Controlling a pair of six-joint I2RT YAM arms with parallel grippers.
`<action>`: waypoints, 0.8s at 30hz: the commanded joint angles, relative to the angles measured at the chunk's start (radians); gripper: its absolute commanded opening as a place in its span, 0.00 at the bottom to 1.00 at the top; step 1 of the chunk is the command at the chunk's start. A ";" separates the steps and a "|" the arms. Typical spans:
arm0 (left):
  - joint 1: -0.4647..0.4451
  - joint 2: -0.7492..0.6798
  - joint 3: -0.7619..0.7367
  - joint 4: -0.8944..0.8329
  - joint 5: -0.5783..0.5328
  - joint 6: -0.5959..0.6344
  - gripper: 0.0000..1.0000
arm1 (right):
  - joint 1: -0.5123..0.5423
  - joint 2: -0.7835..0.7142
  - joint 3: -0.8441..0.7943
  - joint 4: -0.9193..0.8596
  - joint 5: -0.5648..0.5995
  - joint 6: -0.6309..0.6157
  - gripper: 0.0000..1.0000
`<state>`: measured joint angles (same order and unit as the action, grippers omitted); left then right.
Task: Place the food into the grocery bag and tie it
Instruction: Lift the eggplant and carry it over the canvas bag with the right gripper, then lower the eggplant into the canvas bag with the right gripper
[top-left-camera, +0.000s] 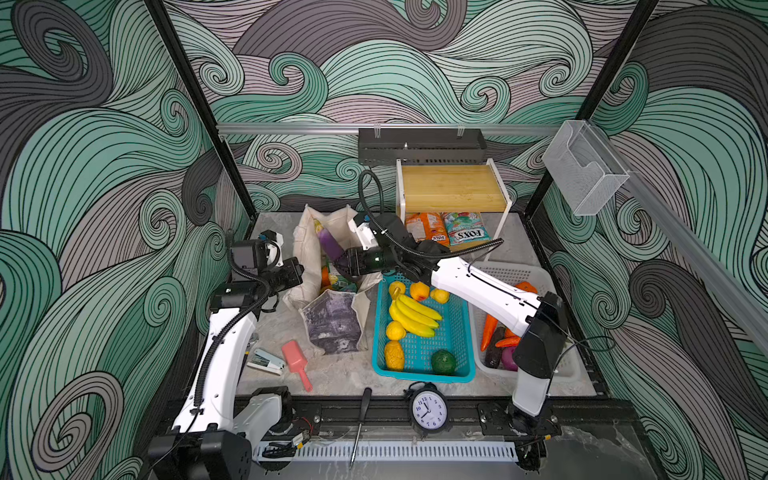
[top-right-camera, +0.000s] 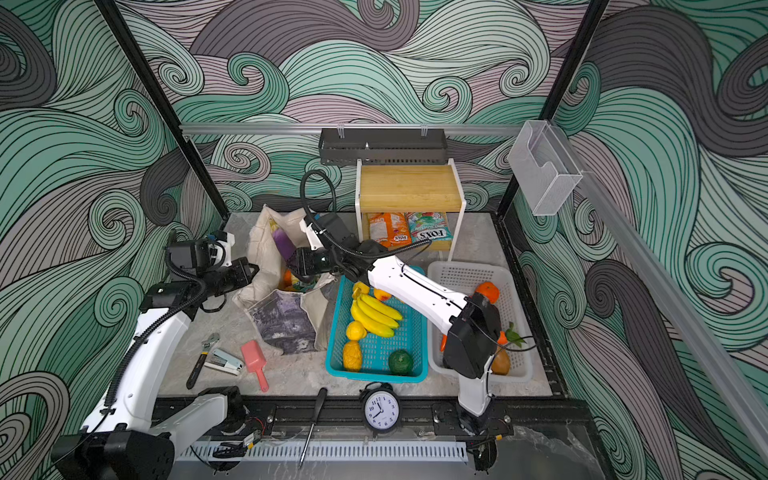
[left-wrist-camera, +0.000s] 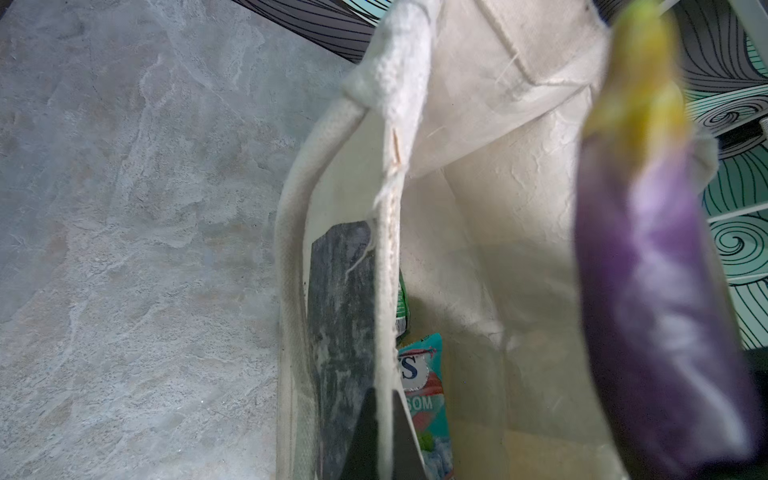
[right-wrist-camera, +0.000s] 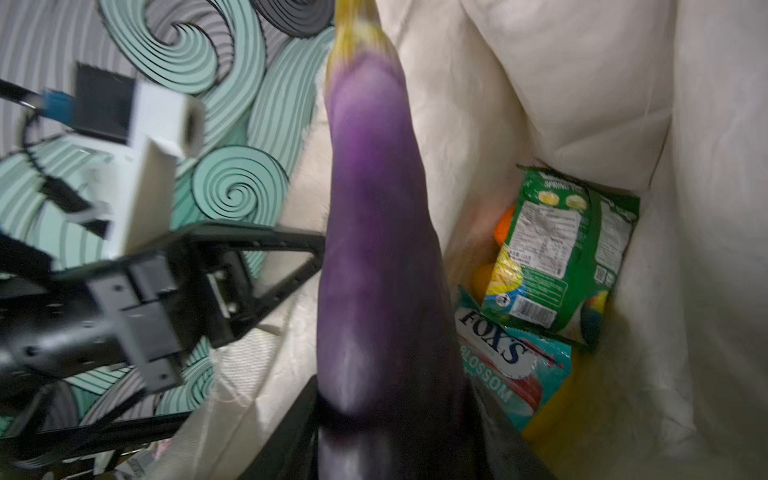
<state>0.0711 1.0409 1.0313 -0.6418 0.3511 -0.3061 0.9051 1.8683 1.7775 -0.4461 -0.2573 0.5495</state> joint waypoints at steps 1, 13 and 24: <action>0.002 -0.008 0.001 0.001 0.029 -0.004 0.00 | 0.019 0.009 0.029 -0.133 0.147 -0.035 0.42; 0.002 -0.006 -0.001 0.010 0.053 -0.007 0.00 | 0.062 0.211 0.230 -0.287 0.230 -0.114 0.42; 0.002 0.005 -0.002 0.010 0.066 -0.009 0.00 | 0.066 0.370 0.294 -0.304 0.264 -0.110 0.44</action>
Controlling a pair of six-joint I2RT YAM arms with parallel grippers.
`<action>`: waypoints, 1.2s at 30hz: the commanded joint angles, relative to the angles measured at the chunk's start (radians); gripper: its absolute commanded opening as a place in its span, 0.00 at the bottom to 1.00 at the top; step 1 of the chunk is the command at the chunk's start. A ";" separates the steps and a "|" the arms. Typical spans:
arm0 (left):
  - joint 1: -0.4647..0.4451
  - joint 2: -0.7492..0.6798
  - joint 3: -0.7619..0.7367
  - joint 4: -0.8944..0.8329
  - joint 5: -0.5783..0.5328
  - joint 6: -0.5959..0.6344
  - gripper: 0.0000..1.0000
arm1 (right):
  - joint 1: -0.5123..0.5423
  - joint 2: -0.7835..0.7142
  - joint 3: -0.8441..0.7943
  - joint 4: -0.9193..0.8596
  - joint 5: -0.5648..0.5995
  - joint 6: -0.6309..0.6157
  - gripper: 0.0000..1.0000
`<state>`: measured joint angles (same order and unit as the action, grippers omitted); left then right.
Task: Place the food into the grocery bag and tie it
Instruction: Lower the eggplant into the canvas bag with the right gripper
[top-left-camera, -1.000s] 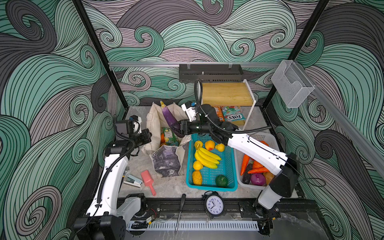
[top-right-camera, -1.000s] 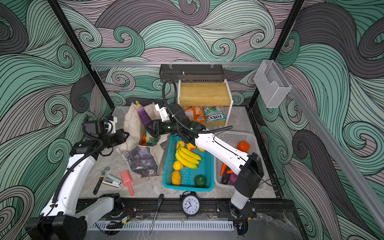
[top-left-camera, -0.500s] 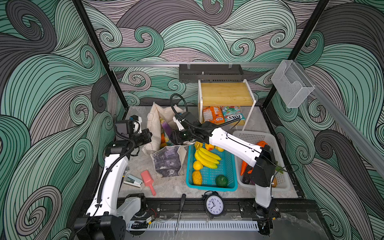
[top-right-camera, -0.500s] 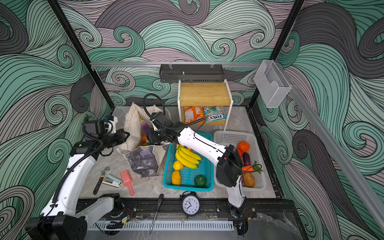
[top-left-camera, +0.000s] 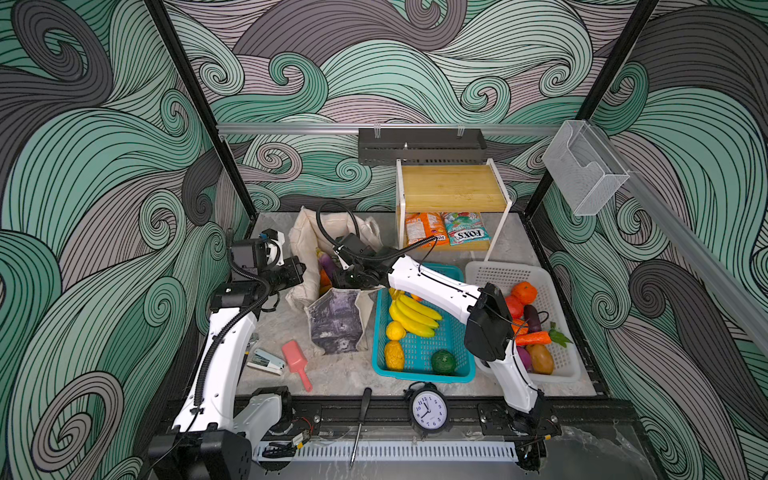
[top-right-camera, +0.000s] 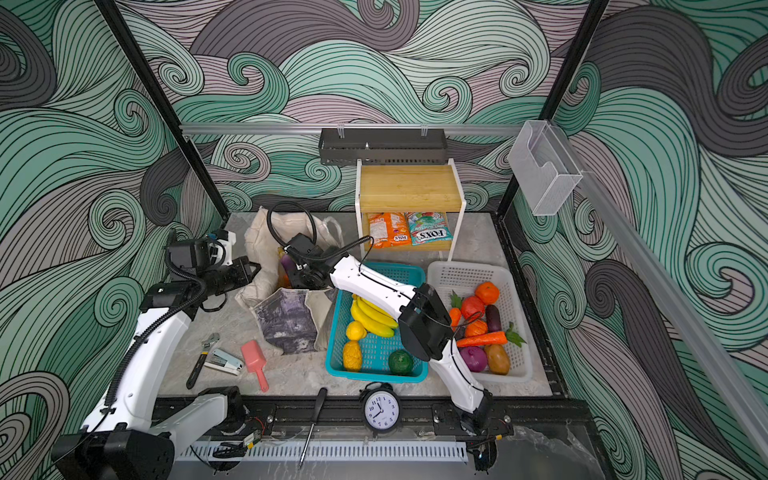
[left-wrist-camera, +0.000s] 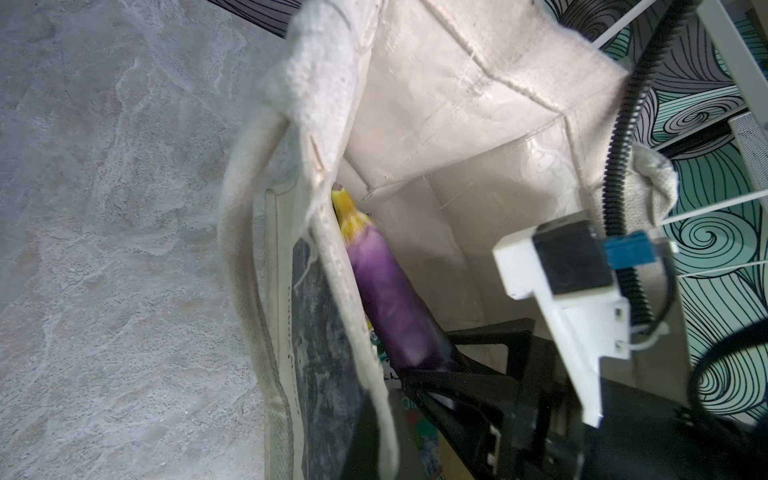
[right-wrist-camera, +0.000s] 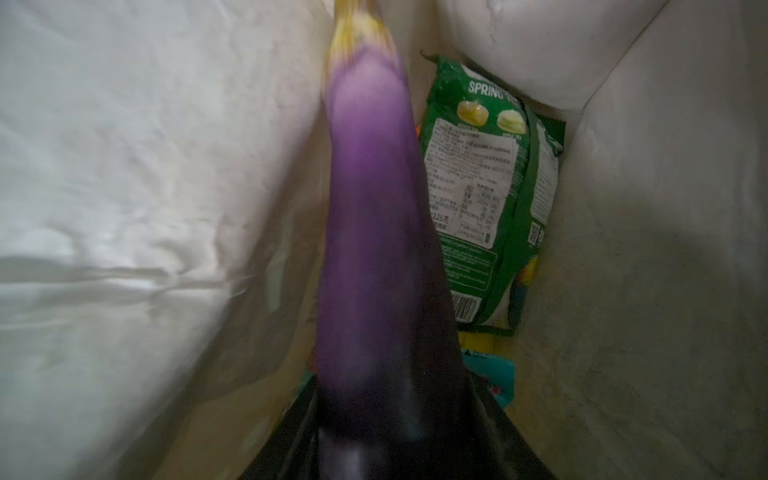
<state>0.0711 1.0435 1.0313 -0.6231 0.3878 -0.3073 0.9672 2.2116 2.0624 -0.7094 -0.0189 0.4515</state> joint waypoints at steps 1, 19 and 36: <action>0.002 0.001 -0.002 -0.008 0.029 -0.007 0.00 | 0.004 0.032 0.005 -0.042 0.034 -0.011 0.44; 0.002 0.001 0.000 -0.017 0.008 -0.006 0.00 | 0.003 0.055 0.006 -0.052 -0.002 0.019 0.78; 0.002 -0.017 -0.001 -0.015 -0.011 -0.009 0.00 | 0.063 -0.287 -0.063 -0.010 0.016 -0.027 1.00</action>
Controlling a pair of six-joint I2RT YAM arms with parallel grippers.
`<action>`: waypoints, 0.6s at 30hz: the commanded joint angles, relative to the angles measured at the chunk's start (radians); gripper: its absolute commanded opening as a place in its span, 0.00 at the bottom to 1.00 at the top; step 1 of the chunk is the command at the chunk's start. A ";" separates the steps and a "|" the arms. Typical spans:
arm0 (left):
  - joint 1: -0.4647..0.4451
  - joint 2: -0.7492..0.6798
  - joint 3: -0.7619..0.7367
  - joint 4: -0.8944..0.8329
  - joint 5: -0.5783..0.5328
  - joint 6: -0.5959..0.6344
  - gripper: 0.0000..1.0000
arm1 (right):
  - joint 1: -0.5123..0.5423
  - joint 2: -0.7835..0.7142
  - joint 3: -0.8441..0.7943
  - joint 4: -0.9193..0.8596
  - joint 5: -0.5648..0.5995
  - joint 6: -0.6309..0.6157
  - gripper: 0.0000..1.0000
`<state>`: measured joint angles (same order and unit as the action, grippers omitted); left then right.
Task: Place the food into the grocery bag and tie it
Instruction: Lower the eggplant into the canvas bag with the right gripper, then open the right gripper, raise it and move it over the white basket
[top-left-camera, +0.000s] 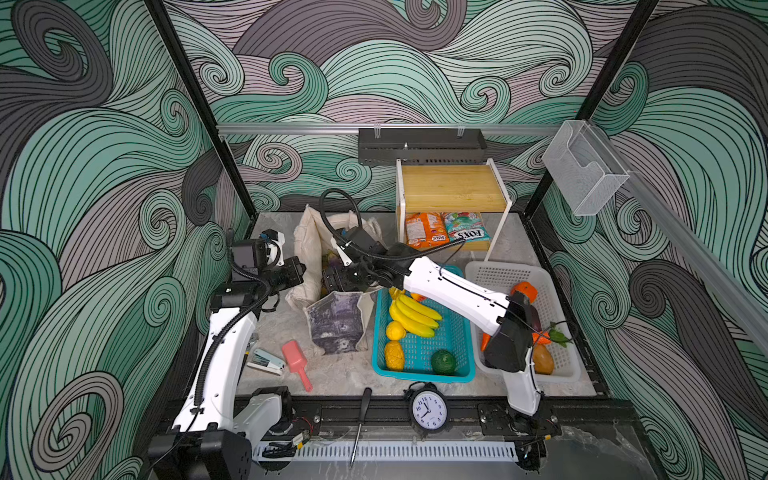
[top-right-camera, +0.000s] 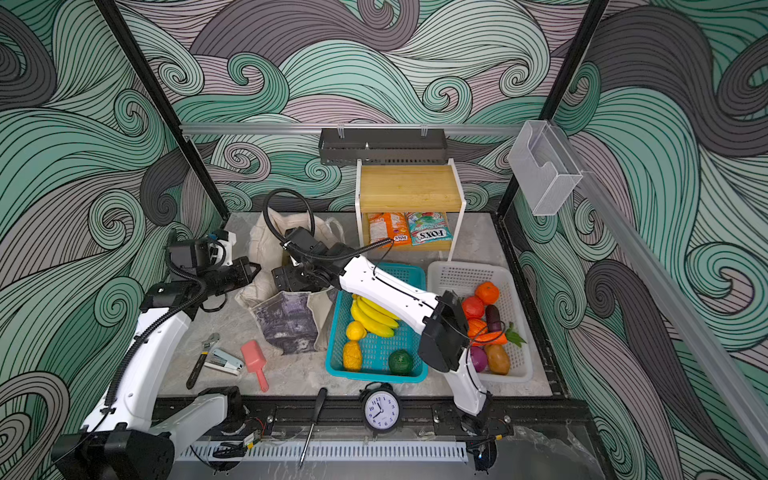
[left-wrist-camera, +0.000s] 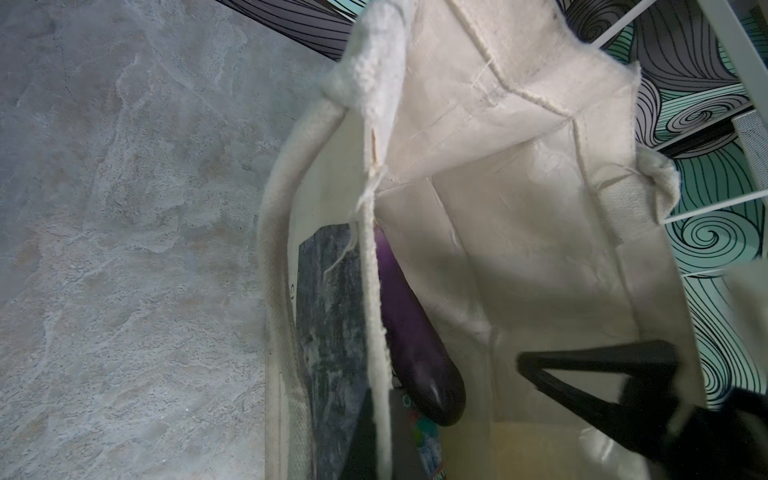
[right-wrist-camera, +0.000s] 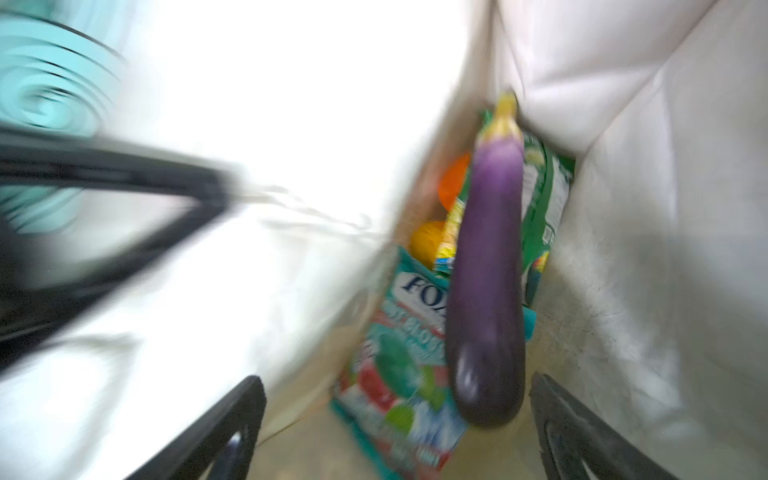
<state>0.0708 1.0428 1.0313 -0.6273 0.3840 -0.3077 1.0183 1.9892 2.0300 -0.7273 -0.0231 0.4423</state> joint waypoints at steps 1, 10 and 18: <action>0.003 -0.018 -0.002 -0.010 -0.004 -0.008 0.00 | 0.015 -0.095 -0.051 0.023 0.024 -0.017 1.00; 0.002 -0.033 -0.004 -0.007 -0.022 -0.007 0.00 | 0.017 -0.457 -0.395 0.248 0.119 -0.060 1.00; 0.003 -0.041 -0.001 -0.012 -0.030 -0.004 0.00 | -0.072 -0.760 -0.696 0.200 0.232 -0.041 1.00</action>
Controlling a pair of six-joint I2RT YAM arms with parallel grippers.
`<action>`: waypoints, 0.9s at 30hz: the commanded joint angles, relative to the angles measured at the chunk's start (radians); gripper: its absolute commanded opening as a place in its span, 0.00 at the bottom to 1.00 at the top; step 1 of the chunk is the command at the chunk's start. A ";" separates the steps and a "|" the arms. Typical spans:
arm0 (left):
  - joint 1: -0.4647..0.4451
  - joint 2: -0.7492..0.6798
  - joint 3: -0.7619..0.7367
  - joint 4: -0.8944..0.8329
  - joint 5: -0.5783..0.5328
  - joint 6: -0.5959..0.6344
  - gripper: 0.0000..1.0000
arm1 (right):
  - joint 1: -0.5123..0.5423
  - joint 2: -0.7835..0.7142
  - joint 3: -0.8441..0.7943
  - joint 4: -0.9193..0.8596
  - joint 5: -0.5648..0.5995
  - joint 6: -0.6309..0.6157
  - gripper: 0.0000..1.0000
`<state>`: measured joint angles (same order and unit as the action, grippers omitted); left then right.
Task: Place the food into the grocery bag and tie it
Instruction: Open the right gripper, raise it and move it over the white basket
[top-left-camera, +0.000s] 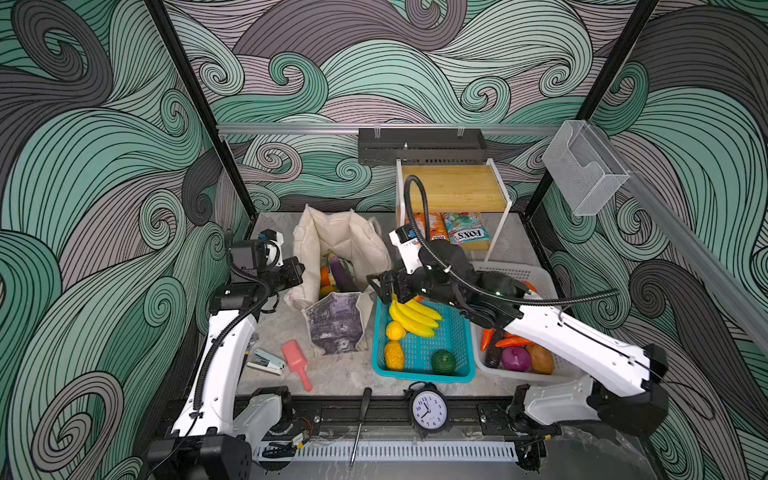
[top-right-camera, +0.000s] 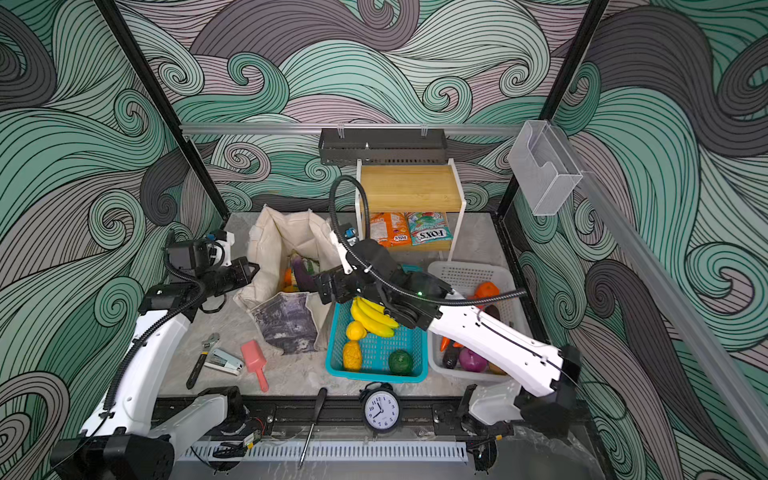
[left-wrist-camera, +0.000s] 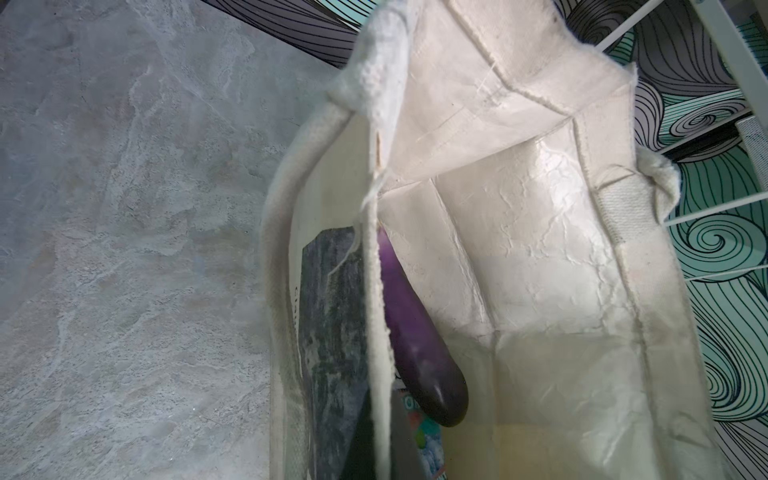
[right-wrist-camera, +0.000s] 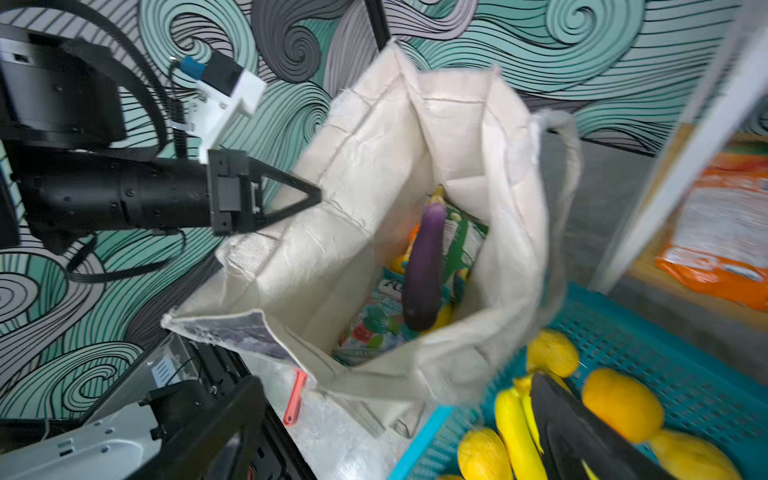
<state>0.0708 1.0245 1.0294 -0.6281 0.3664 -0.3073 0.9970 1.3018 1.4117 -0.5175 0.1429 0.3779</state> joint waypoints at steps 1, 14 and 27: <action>0.003 -0.025 0.000 -0.010 -0.012 -0.005 0.00 | -0.091 -0.114 -0.132 -0.008 0.040 0.057 1.00; 0.001 -0.029 0.001 -0.013 -0.013 -0.003 0.00 | -0.526 -0.333 -0.450 -0.156 0.053 0.379 1.00; 0.001 -0.025 0.001 -0.017 -0.025 -0.001 0.00 | -0.744 -0.222 -0.634 -0.183 -0.004 0.392 0.94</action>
<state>0.0708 1.0168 1.0294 -0.6346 0.3496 -0.3073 0.2840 1.0588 0.7925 -0.6792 0.1486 0.7540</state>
